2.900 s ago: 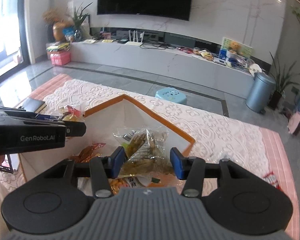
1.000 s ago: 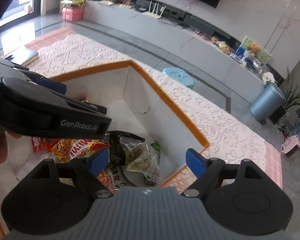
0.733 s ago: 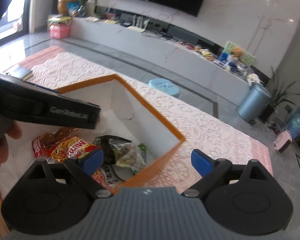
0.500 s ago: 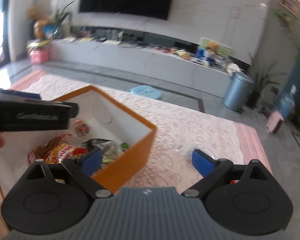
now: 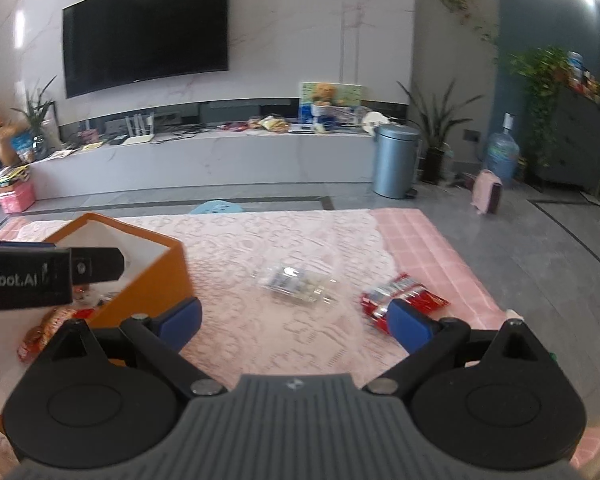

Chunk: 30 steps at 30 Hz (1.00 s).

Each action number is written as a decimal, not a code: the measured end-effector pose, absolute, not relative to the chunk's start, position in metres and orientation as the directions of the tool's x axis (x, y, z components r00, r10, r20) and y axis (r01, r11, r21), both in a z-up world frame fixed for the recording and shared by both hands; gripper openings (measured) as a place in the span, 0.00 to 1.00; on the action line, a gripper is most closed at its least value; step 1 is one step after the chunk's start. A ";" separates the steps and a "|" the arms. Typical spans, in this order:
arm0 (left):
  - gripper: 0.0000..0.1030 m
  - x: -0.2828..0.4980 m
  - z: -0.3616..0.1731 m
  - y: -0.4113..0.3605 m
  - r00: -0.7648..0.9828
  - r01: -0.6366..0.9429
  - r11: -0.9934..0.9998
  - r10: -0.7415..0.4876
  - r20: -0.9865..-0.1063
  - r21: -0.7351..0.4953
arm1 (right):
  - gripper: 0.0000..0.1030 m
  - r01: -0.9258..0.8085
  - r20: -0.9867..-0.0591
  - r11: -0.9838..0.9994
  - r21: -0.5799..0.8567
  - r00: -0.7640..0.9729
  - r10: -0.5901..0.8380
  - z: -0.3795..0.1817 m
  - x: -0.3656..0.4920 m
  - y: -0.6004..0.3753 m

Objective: Organize snacks
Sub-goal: 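Move both open tools from the box toward the red chip bag and white-ball pack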

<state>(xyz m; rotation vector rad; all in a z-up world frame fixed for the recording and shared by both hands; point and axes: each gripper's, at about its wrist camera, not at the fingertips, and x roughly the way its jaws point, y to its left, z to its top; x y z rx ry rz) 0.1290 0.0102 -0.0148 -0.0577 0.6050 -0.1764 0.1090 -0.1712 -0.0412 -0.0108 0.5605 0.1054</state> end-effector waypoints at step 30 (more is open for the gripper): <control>0.86 0.174 -0.081 -0.066 0.675 0.276 0.956 -0.264 -0.689 -0.095 | 0.94 0.057 -0.634 0.998 0.039 0.773 -0.020 -0.109 0.161 -0.275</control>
